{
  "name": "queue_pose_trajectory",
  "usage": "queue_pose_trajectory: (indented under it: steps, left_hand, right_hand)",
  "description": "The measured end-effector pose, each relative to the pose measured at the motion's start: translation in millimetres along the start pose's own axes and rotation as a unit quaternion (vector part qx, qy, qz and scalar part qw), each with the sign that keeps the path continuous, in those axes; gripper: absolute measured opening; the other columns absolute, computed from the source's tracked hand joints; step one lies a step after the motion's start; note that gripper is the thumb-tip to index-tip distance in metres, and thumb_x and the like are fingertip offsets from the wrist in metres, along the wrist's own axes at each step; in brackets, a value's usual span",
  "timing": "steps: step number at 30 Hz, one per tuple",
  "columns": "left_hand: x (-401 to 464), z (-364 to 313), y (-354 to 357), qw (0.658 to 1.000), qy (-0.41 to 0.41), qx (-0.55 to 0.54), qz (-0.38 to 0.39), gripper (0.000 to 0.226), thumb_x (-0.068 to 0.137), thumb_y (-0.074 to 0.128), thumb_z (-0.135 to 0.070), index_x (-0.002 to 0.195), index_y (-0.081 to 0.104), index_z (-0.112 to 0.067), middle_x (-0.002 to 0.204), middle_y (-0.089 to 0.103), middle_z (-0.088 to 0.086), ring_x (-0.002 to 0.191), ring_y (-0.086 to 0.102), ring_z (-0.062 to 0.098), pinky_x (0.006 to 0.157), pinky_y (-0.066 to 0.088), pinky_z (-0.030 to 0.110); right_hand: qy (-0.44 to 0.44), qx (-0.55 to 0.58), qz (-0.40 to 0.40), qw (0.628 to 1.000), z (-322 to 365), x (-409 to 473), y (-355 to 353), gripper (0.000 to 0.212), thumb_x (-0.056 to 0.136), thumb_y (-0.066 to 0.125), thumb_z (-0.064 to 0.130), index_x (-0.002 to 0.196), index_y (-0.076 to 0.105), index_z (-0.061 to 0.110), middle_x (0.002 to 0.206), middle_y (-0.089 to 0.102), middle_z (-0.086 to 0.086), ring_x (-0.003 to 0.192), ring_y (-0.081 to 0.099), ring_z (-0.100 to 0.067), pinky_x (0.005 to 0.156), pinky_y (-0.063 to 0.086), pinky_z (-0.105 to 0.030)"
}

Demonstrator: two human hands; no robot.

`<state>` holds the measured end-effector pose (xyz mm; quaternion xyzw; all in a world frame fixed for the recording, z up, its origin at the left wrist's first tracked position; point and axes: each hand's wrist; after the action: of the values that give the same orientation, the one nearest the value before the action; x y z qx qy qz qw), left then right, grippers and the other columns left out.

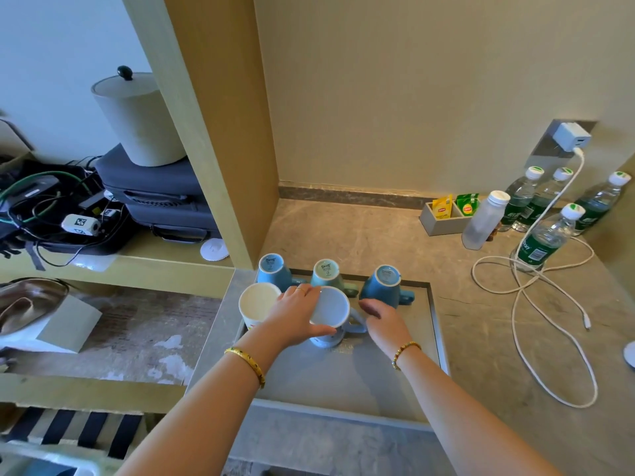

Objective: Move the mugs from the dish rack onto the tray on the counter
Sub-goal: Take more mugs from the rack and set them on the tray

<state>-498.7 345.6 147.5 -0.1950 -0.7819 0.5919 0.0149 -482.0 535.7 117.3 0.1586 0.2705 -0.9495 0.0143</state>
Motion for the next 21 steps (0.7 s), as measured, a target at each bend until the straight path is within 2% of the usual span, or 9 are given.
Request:
queue_pose_trajectory:
  steps: [3,6,8,10,13,16,21]
  left_hand:
    - [-9.3,7.1,-2.2,0.995,-0.036,-0.077,-0.056,0.067,0.086,0.053,-0.053,0.140,0.034,-0.019,0.143,0.039,0.003,0.130,0.037,0.022,0.105,0.032,0.035]
    - [-20.5,16.7,-10.0,0.982,-0.069,-0.131,-0.117,0.046,0.093,0.048,-0.041,0.135,0.043,-0.022,0.137,0.044,0.001,0.125,0.042,0.021,0.099,0.036,0.032]
    - [-29.3,26.3,-16.8,0.974,-0.084,-0.144,-0.152,0.042,0.094,0.047,-0.033,0.133,0.045,-0.019,0.137,0.046,0.003,0.124,0.044,0.023,0.100,0.035,0.033]
    - [-41.0,40.4,-23.5,0.964,-0.104,-0.160,-0.184,0.039,0.094,0.047,-0.027,0.132,0.047,-0.016,0.136,0.048,0.006,0.122,0.045,0.025,0.100,0.036,0.034]
    - [-68.7,70.5,-28.5,0.947,-0.150,-0.185,-0.215,0.036,0.094,0.046,-0.024,0.128,0.051,-0.015,0.130,0.052,0.007,0.117,0.049,0.025,0.094,0.043,0.035]
    - [-111.0,110.5,-24.6,0.934,-0.197,-0.191,-0.228,0.032,0.094,0.045,-0.023,0.125,0.054,-0.016,0.125,0.054,0.007,0.114,0.052,0.025,0.090,0.046,0.035]
    - [-204.2,189.7,-11.6,0.895,-0.303,-0.225,-0.237,0.031,0.096,0.041,-0.023,0.123,0.055,-0.018,0.122,0.055,0.003,0.104,0.057,0.022,0.083,0.044,0.030]
  right_hand:
    - [-0.045,0.000,-0.097,0.994,12.7,1.2,-1.7,0.031,0.089,0.042,0.001,0.109,0.062,0.012,0.113,0.064,-0.006,0.108,0.058,-0.021,0.089,0.042,-0.025]
    - [-0.100,-0.016,-0.115,0.988,40.9,2.1,9.6,0.031,0.086,0.042,-0.002,0.107,0.062,0.009,0.110,0.063,-0.007,0.106,0.058,-0.020,0.088,0.042,-0.023]
    - [-0.156,-0.035,-0.108,0.981,61.6,-0.5,25.5,0.033,0.084,0.042,-0.005,0.108,0.061,0.006,0.112,0.061,-0.010,0.109,0.055,-0.023,0.093,0.041,-0.026]
    - [-0.206,-0.064,-0.094,0.972,80.6,-5.9,47.2,0.035,0.082,0.042,-0.005,0.110,0.061,0.006,0.114,0.059,-0.011,0.112,0.052,-0.024,0.097,0.041,-0.030]
    - [-0.266,-0.091,-0.060,0.958,104.7,-16.2,88.4,0.033,0.080,0.045,-0.006,0.107,0.062,0.004,0.112,0.058,-0.013,0.109,0.051,-0.026,0.093,0.038,-0.027]
    - [-0.303,-0.124,-0.009,0.945,123.2,-29.6,138.0,0.035,0.079,0.046,-0.008,0.108,0.062,0.003,0.110,0.058,-0.016,0.109,0.051,-0.029,0.094,0.036,-0.029]
    - [-0.338,-0.161,0.118,0.920,144.5,-67.9,245.8,0.037,0.083,0.042,-0.006,0.114,0.059,0.005,0.115,0.056,-0.014,0.113,0.049,-0.026,0.094,0.035,-0.026]
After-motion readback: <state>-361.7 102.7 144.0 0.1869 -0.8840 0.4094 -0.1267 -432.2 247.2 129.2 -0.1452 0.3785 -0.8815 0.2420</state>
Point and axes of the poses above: each hand's wrist, its own x-axis towards the middle knuckle, its own y-axis out of the palm, z = x × y
